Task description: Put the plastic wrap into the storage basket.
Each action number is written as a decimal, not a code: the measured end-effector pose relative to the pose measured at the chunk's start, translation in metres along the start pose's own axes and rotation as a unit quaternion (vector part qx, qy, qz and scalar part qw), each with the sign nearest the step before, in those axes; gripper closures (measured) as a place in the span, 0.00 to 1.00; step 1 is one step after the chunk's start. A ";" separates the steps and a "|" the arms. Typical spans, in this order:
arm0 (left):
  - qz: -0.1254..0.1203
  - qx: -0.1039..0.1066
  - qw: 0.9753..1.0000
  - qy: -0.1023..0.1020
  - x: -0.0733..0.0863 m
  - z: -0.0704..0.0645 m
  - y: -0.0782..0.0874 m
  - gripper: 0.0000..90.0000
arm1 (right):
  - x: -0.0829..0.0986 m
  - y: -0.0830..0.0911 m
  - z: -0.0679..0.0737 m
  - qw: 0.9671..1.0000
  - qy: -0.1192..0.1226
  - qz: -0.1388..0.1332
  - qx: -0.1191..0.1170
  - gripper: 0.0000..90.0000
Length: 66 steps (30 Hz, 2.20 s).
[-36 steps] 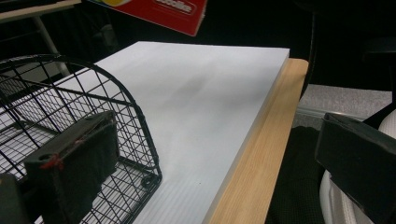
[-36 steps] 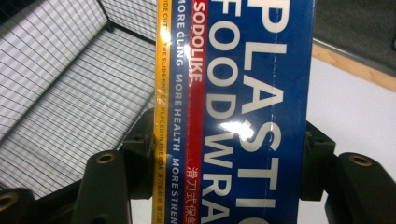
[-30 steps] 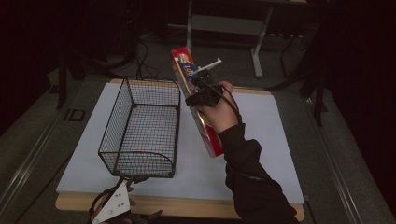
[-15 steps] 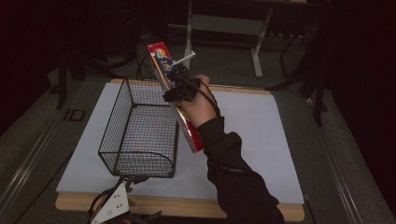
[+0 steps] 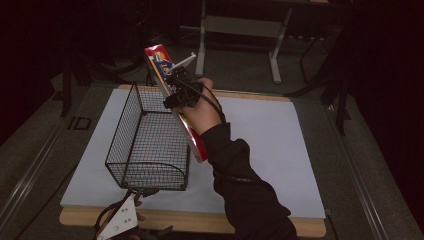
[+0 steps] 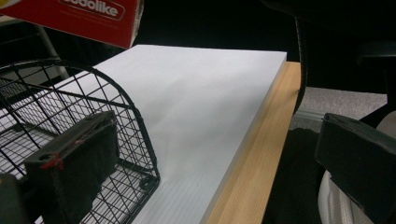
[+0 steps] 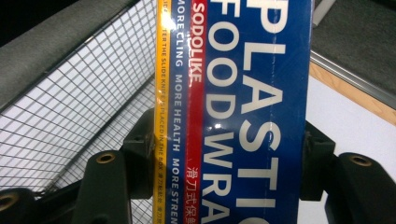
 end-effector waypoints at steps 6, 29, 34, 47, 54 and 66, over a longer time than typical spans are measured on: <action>-0.001 0.000 1.000 0.001 0.000 0.000 0.000 0.00 | -0.009 0.003 0.013 1.000 0.009 -0.008 -0.002 0.43; -0.003 0.003 1.000 0.002 0.000 0.000 0.002 0.00 | -0.033 -0.024 0.056 0.999 0.036 -0.026 -0.005 0.43; -0.002 0.004 1.000 -0.001 0.000 -0.001 0.002 0.00 | -0.032 -0.042 0.061 0.999 0.027 -0.024 -0.009 0.43; -0.003 0.006 1.000 -0.005 0.000 -0.002 0.003 0.00 | -0.021 -0.072 0.074 0.999 0.021 -0.023 -0.021 0.43; -0.002 0.006 1.000 -0.005 0.000 -0.002 0.003 0.00 | -0.011 -0.089 0.072 1.000 0.019 -0.018 -0.012 0.43; -0.001 0.006 1.000 -0.006 0.000 -0.002 0.003 0.00 | 0.002 -0.108 0.066 1.000 0.004 -0.004 -0.015 0.43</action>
Point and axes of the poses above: each handheld gripper's, and its own axes: y roughly backward along the jaws, x roughly out of its underside, z roughly to its left, the point moved 3 cm from there along -y, roughly forward along the jaws, and after that the axes turned 5 degrees about z, right-handed, at the moved point
